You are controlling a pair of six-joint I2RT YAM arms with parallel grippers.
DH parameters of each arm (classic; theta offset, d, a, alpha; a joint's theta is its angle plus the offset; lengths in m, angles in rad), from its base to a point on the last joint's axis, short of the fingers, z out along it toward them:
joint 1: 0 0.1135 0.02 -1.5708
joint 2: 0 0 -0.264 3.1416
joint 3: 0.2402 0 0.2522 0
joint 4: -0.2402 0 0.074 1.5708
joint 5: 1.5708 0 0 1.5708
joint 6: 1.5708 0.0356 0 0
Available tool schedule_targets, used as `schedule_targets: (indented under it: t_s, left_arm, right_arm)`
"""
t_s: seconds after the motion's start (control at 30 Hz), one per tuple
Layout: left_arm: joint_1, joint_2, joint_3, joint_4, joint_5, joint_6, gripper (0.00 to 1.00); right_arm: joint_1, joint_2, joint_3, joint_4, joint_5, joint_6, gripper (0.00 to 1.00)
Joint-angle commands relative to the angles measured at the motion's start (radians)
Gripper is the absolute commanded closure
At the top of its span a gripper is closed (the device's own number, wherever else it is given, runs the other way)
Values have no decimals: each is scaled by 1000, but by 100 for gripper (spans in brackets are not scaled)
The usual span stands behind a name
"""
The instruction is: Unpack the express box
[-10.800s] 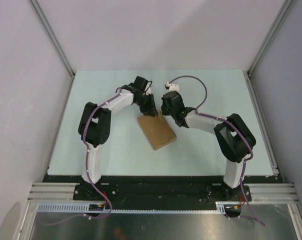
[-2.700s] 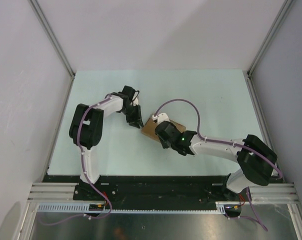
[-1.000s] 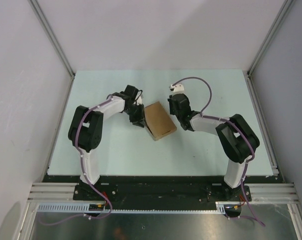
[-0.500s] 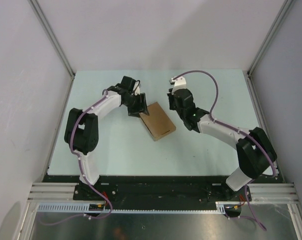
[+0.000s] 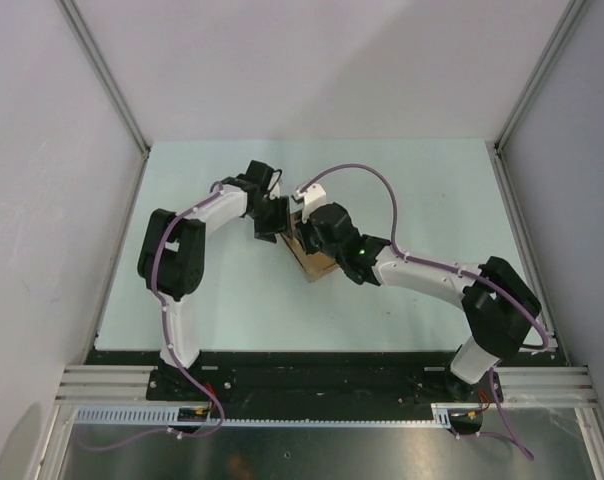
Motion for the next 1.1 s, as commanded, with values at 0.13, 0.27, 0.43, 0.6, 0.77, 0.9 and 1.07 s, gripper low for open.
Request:
schedule_targets:
  t_s: [0.13, 0.27, 0.43, 0.6, 0.77, 0.9, 1.07]
  left_arm:
    - [5, 20, -29, 43, -46, 23, 44]
    - [5, 30, -34, 44, -51, 20, 44]
    - [5, 36, -41, 44, -57, 19, 44]
    - [5, 43, -45, 46, -57, 17, 44]
    - [5, 49, -46, 44, -58, 14, 45]
    - [5, 53, -46, 43, -61, 11, 45]
    - [5, 56, -46, 43, -66, 8, 45]
  right_arm:
    - [1, 73, 24, 26, -17, 8, 100]
    - [0, 101, 24, 33, -27, 7, 100]
    - [1, 125, 24, 34, -22, 16, 100]
    - [1, 136, 24, 19, -28, 36, 100]
    - [5, 145, 24, -4, -25, 46, 100]
    - [12, 135, 24, -32, -13, 53, 100]
    - [43, 116, 24, -82, 21, 50, 100]
